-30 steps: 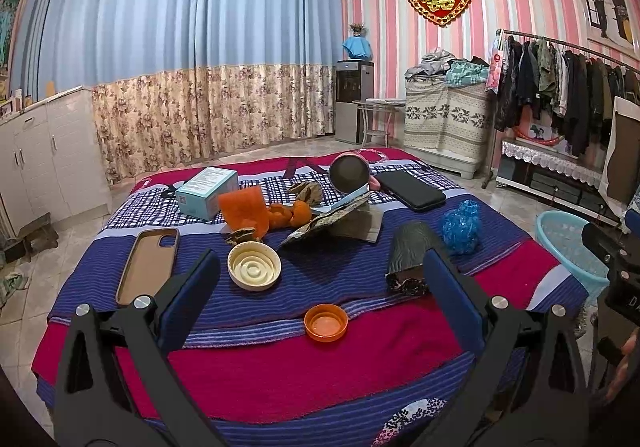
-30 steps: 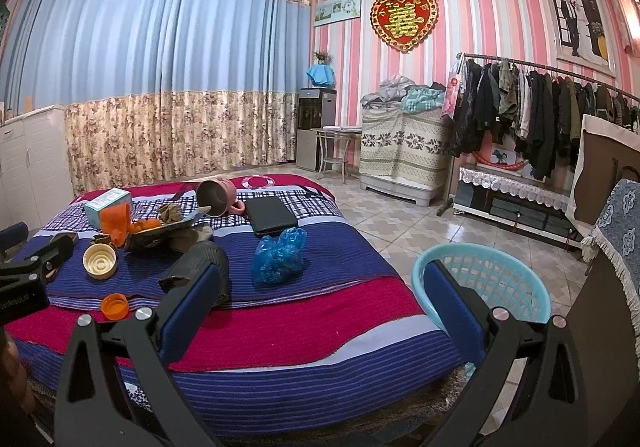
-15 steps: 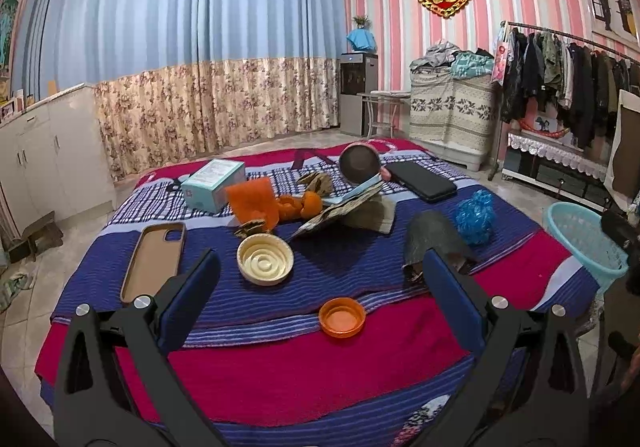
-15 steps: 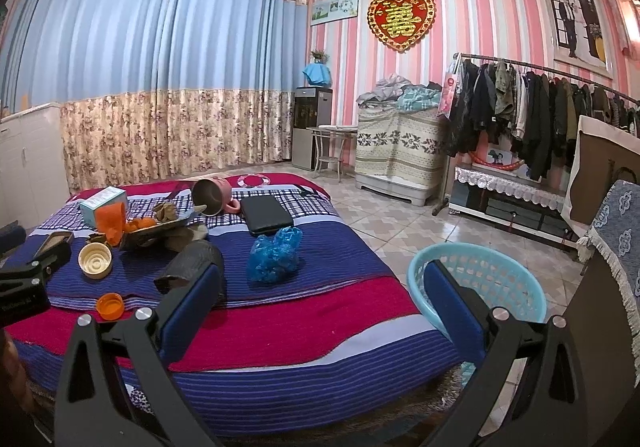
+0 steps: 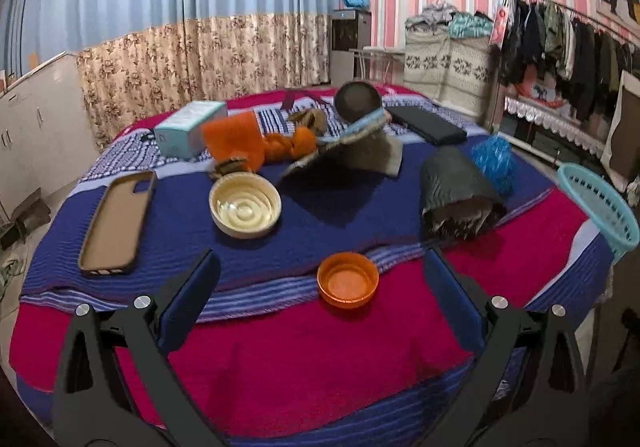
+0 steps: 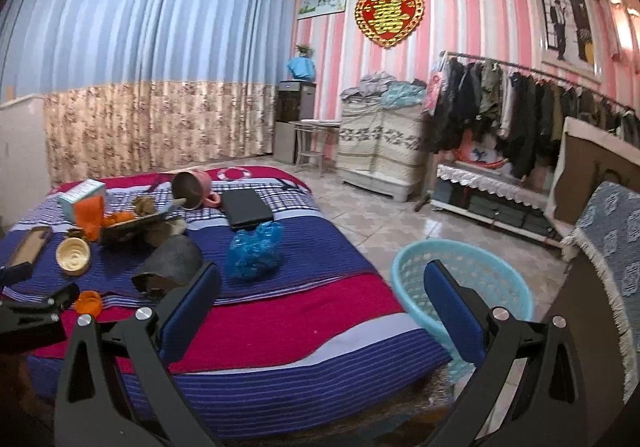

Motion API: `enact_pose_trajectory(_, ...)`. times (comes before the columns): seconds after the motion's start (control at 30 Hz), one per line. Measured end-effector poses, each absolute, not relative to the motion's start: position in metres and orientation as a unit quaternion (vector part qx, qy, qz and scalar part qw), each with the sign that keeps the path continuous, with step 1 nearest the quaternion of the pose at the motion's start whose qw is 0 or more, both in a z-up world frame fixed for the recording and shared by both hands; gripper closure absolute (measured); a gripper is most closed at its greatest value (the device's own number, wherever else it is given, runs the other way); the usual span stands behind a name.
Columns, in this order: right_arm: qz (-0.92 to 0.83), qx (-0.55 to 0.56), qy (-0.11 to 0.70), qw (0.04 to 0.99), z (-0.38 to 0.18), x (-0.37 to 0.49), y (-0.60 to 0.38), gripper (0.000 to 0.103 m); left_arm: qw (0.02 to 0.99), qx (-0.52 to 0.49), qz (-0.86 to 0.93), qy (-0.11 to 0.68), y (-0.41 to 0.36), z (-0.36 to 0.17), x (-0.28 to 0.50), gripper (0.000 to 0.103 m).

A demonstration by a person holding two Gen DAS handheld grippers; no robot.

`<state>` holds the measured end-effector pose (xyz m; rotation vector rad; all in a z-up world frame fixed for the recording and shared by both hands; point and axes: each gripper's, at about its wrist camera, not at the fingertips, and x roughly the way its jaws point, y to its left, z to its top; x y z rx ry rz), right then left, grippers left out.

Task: Collect trash
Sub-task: 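Grasp the orange cap with the left tool while the right tool grasps the black ribbed cup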

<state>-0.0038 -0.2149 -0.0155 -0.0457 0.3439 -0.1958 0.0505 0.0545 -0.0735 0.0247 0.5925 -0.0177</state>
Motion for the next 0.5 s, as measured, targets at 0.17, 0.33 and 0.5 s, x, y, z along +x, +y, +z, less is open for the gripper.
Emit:
enact_pose_trajectory(0.17, -0.082, 0.001, 0.207, 0.975, -0.022, 0.012, -0.221, 0.004, 0.948, 0.012, -0.004, 0.318, 0.050, -0.088, 0.065, 0.005)
enact_pose_trajectory(0.33, -0.072, 0.010, 0.233, 0.970, -0.029, 0.023, -0.222, 0.004, 0.941, 0.006, -0.010, 0.339, 0.051, -0.097, 0.078, 0.020)
enact_pose_trajectory(0.5, -0.056, 0.018, 0.257, 0.965, -0.034, 0.035, -0.217, 0.004, 0.935, 0.014, -0.037, 0.354, 0.046, -0.102, 0.082, 0.052)
